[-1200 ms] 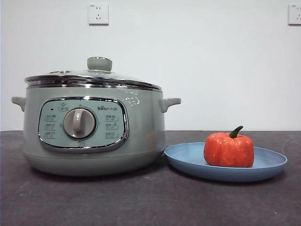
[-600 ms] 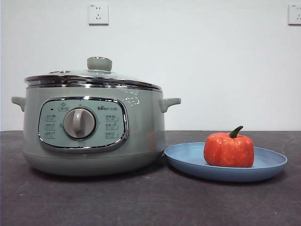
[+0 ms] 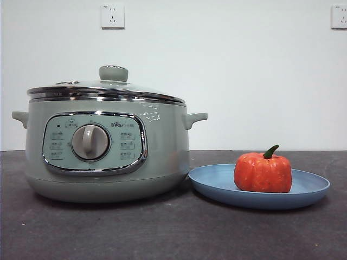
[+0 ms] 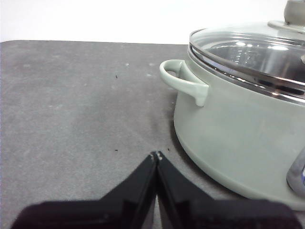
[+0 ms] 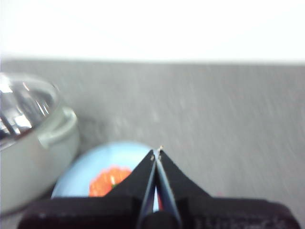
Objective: Take the pumpkin out from the steamer,put the pumpkin in the blue plate,close the lid
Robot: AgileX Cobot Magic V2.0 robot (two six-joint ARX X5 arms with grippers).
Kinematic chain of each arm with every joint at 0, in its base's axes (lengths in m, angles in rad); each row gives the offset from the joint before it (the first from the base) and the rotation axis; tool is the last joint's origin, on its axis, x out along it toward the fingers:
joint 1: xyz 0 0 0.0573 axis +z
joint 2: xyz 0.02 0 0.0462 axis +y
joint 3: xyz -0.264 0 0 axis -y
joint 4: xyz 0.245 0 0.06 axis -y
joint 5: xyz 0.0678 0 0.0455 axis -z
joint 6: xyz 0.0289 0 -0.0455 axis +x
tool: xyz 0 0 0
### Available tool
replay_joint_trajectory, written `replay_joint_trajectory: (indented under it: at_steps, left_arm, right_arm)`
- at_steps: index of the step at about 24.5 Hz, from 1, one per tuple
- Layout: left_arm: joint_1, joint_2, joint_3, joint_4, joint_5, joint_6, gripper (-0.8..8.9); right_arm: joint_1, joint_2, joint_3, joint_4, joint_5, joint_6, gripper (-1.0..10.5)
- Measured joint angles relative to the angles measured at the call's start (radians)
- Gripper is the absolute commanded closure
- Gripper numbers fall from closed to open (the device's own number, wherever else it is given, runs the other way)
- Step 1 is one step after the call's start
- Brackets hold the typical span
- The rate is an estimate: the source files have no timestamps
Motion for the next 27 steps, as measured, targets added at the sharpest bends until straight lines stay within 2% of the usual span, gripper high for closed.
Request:
replay_joint_trajectory:
  at_steps: [2,5,13,27]
  left_arm:
    - [0.000,0.000,0.000,0.000,0.000,0.000,8.17]
    - [0.000,0.000,0.000,0.000,0.000,0.000,8.17]
    - [0.000,0.000,0.000,0.000,0.000,0.000,8.17]
    - [0.000,0.000,0.000,0.000,0.000,0.000,8.17]
  right_arm:
    - [-0.099,-0.087,-0.140,0.091,-0.089,-0.018,9.6]
    - [-0.180,-0.168,-0.303,0.171,-0.129,-0.025,9.6]
    - [-0.193,-0.268,-0.439,0.199,-0.135,-0.025,9.6]
    - [-0.193,-0.280,-0.444,0.184,-0.130,-0.025,9.6]
